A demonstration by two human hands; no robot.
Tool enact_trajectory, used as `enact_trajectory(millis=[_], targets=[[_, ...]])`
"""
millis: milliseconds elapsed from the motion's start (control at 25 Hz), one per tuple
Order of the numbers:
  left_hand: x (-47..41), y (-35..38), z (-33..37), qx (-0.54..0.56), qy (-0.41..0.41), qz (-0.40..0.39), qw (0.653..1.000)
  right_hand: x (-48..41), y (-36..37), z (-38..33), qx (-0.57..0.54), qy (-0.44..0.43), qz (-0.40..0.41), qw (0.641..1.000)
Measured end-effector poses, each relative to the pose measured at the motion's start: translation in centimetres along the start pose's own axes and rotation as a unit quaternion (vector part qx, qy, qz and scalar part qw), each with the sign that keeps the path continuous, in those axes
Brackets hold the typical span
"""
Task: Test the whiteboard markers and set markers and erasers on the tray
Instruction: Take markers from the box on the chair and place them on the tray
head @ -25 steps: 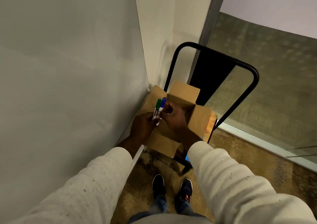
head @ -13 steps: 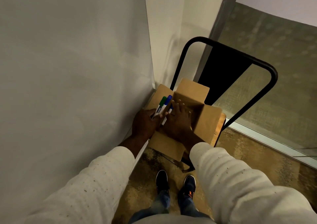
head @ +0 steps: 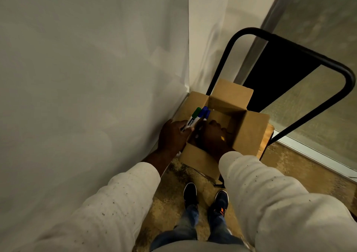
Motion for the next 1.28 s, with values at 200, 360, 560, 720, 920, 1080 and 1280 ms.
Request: enact_trajectory(millis=[200,360,560,720,920,1080,1280], targets=[[0.0,0.2,0.3,-0.016,0.000,-0.006,1.000,0.5,0.1,0.8,-0.017,0.005,0.005,1.000],[-0.3,-0.4,0.1,-0.029,0.029,-0.007,0.999,1.5,-1.6,0.4,-0.062,0.047,0.015,0.997],[0.5,-0.5,1.4,0.009,0.039,0.008,0.999,4.3,-4.0,0.7,-0.285,0.125,0.072,0.948],[1.3,-0.7,2.2,0.038,0.025,0.014,0.999,6.0,-5.0,0.0,-0.411,0.114,0.153,0.892],[3.0,-0.9,2.8,0.053,0.035,0.011,0.998,8.3,-6.0,-0.4,-0.459,0.041,0.175,0.870],[5.5,-1.5,3.3,0.088,0.038,0.031,0.995,11.0,-6.4,-1.0,-0.509,-0.027,0.162,0.845],[9.9,-2.9,3.3,0.116,0.016,0.060,0.991,15.2,-6.0,-2.0,-0.541,-0.101,0.123,0.826]])
Point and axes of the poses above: each hand's wrist, its own x-axis away from the middle knuckle, its own y-axis out of the palm, z = x × y, the point moved 1 cm from there along -x, towards the middle knuckle, and after that the axes turned 15 degrees about x, right-handed, at the moved point
